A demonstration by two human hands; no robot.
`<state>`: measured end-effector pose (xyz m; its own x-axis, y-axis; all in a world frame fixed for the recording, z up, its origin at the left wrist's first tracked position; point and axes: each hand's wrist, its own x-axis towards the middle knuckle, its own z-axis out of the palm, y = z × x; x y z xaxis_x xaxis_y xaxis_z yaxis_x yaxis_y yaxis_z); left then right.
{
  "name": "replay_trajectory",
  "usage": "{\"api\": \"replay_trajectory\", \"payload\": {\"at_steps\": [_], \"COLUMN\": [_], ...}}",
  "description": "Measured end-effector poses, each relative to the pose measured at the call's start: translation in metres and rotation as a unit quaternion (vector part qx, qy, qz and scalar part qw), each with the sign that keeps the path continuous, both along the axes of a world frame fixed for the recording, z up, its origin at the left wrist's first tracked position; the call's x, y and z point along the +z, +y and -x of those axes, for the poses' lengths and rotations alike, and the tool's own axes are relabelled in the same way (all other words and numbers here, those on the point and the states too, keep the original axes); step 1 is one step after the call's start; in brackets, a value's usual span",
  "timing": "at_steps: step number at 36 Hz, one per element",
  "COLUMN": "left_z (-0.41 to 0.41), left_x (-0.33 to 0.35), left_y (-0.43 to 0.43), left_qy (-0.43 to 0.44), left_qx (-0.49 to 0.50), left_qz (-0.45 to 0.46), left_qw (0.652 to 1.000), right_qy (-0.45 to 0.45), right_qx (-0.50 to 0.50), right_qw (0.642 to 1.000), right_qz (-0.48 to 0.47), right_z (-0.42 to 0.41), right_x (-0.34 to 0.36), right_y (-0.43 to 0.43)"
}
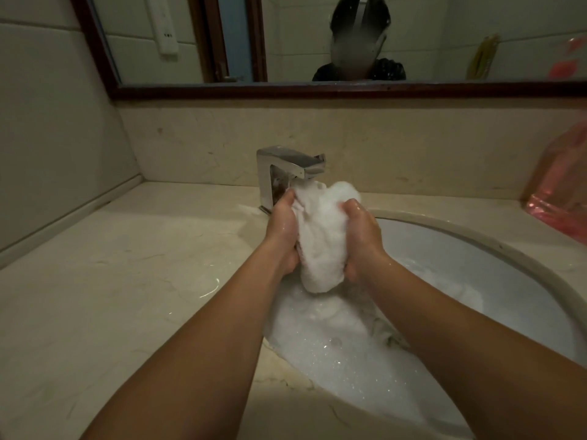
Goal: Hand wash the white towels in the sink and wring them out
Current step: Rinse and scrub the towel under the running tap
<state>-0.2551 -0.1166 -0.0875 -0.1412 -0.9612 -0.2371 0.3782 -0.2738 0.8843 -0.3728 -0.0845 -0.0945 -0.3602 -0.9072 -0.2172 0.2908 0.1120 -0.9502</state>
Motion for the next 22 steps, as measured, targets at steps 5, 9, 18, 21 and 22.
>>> {"api": "replay_trajectory", "payload": {"at_steps": [5,9,18,21,22], "left_z": [0.003,0.006,0.004,0.001,0.000], "left_x": [0.002,0.010,-0.001,0.000,-0.001], "left_y": [0.004,0.014,0.007,0.007,0.006], "left_qy": [-0.023,-0.139,-0.106,-0.102,-0.114], "left_qx": [-0.009,0.059,0.064,0.081,0.091], "left_qz": [0.021,0.079,0.049,0.035,0.039], "left_qw": [0.999,0.985,0.991,0.991,0.989], "right_qy": [-0.006,-0.021,0.046,0.045,0.044], "right_qx": [-0.034,-0.043,0.024,0.047,0.053], "right_qw": [0.999,0.999,0.999,0.998,0.998], "right_qz": [0.018,0.010,0.008,-0.001,-0.003], "right_z": [0.008,0.011,0.008,-0.002,-0.004], "right_x": [0.006,0.005,0.007,0.006,0.006], "right_y": [0.000,-0.001,0.009,0.014,0.014]}}
